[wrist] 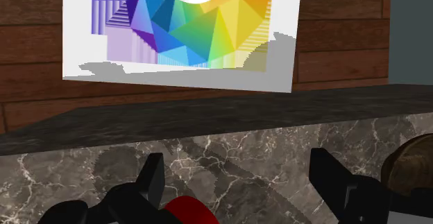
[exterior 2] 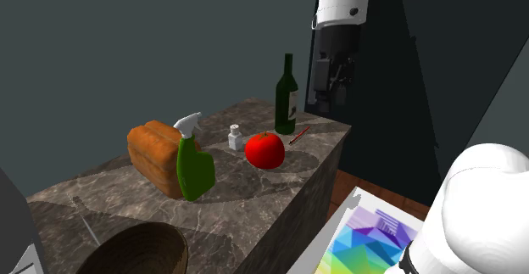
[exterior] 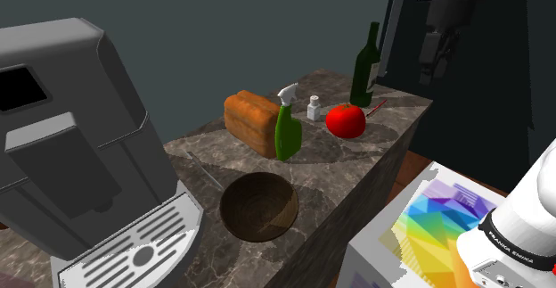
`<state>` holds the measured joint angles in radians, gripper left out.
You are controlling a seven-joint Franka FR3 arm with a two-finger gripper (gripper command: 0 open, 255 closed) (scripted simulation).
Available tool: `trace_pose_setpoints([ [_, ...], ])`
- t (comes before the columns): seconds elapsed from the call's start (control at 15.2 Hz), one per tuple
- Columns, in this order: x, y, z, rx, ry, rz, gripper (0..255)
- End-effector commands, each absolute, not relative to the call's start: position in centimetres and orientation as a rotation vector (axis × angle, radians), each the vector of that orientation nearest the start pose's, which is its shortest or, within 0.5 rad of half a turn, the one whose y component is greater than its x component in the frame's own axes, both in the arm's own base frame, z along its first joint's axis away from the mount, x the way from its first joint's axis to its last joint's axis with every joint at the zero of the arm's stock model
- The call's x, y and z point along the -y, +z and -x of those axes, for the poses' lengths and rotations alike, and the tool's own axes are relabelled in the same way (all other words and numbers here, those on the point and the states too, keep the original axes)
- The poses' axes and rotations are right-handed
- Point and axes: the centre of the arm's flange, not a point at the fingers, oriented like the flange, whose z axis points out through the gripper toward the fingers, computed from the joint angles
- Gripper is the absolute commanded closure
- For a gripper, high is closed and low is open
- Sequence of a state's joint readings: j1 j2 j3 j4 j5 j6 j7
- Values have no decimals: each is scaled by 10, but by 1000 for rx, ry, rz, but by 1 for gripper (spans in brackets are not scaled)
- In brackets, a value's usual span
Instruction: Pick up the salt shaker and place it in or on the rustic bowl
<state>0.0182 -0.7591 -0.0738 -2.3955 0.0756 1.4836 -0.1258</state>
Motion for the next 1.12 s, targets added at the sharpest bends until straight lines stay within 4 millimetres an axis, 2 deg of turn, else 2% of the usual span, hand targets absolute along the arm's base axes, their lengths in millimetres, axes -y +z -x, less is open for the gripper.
trace_pose_setpoints([
  [0.0, 13, 557, -302, 143, 216, 2992, 0],
  [1.06, -3, 472, -483, 181, 115, 3067, 0],
])
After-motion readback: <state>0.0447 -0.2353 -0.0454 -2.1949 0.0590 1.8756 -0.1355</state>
